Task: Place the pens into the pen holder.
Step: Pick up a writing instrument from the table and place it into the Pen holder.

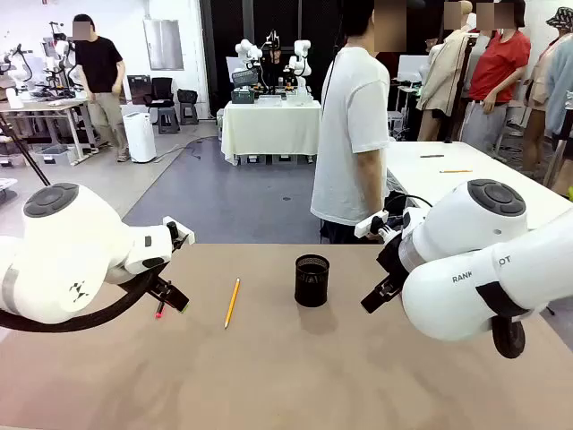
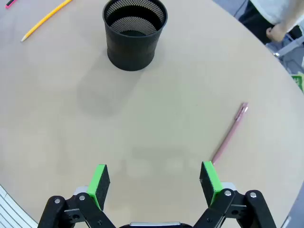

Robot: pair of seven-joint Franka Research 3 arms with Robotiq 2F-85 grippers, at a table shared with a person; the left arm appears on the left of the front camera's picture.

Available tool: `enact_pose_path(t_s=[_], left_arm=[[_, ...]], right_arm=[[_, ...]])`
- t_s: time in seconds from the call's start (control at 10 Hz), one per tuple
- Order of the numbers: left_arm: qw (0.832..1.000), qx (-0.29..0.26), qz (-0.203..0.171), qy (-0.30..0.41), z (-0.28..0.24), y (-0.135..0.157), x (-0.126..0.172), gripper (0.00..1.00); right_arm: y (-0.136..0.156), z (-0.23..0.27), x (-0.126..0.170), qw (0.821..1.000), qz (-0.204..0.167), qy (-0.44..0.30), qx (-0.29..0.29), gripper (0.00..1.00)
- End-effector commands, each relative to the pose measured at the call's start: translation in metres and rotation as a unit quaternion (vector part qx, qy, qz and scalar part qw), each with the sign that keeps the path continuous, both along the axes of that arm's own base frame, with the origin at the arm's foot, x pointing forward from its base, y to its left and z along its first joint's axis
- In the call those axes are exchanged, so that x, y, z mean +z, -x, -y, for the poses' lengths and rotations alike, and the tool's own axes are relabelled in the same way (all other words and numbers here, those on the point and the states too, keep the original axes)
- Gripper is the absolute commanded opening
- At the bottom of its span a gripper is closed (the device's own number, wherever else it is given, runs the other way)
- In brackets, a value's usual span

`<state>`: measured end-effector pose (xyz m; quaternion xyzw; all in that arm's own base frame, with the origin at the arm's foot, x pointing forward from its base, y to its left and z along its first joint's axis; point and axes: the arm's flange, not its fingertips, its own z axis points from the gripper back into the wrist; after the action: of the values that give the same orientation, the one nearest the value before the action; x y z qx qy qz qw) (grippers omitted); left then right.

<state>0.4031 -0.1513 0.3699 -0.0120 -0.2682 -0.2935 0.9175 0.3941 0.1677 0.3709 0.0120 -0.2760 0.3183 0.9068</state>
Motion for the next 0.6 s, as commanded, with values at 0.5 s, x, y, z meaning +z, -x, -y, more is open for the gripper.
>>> enact_pose_path(t_s=[0.5], left_arm=[[1.0, 0.0, 0.0, 0.0, 0.0, 0.0, 0.0002, 1.0]], right_arm=[[0.0, 0.0, 0.0, 1.0, 0.0, 0.0, 0.0, 1.0]])
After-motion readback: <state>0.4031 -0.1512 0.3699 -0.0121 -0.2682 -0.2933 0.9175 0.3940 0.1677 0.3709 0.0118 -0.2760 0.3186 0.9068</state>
